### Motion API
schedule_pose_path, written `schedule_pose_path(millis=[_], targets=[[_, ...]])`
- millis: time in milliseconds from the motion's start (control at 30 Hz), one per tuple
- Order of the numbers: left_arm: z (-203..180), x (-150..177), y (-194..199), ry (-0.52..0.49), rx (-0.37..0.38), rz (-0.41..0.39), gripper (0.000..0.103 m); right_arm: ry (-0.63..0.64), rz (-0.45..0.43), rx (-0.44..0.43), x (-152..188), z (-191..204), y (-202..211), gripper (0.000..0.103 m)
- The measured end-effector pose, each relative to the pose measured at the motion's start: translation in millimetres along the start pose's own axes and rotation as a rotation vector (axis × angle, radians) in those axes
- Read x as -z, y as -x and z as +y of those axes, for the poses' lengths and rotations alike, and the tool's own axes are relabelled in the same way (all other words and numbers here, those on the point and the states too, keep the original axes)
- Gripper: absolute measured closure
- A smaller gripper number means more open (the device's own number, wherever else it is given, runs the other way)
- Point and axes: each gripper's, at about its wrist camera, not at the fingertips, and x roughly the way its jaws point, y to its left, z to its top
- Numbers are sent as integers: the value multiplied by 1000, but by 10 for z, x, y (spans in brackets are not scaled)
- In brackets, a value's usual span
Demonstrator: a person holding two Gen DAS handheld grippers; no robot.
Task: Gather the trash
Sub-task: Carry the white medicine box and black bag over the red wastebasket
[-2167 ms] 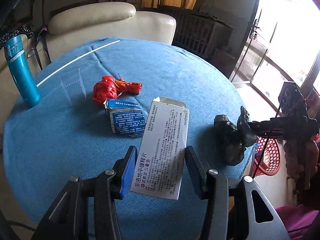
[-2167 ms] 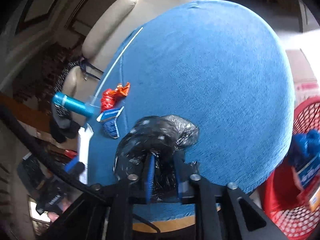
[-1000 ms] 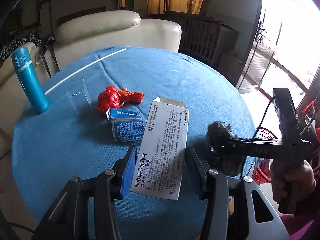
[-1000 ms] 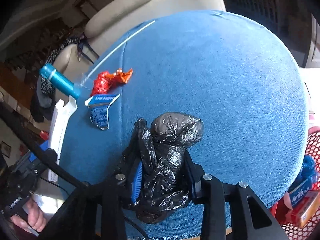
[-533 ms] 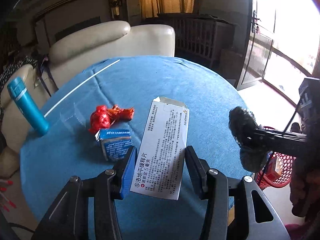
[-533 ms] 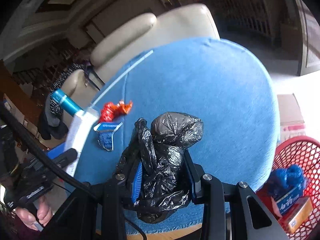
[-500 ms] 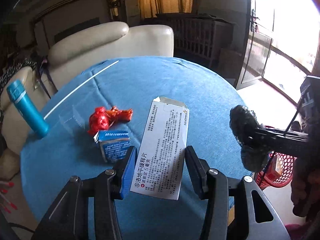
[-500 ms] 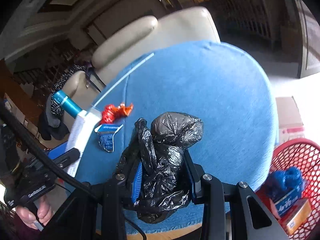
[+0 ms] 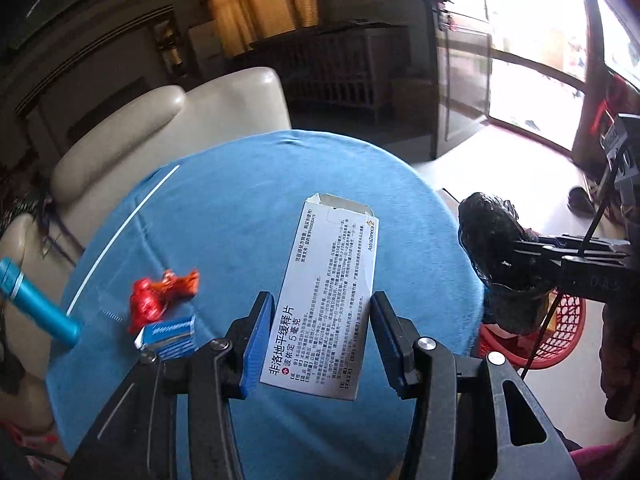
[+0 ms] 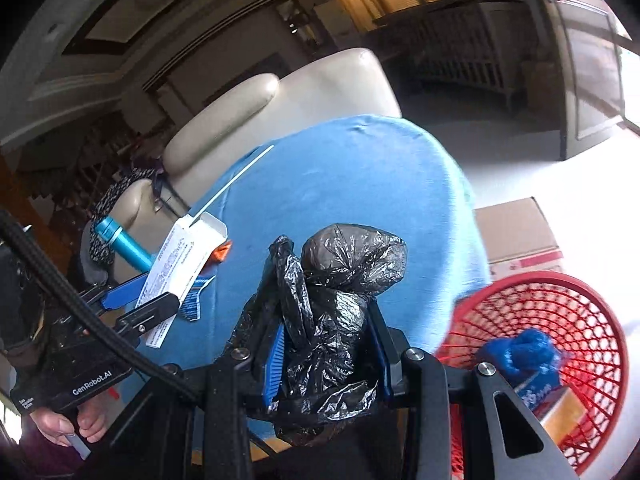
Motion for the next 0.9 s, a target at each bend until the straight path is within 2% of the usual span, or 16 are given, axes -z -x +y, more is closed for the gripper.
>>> schedule_pose_path(millis=[433,900], targets=[[-746,-237,-211,-173,95,32,52,-115,-74,82,20,-613,442,64],[-1379,-399,-405,-279,179,70,52,-231,-115,153,49,-1125,736,64]])
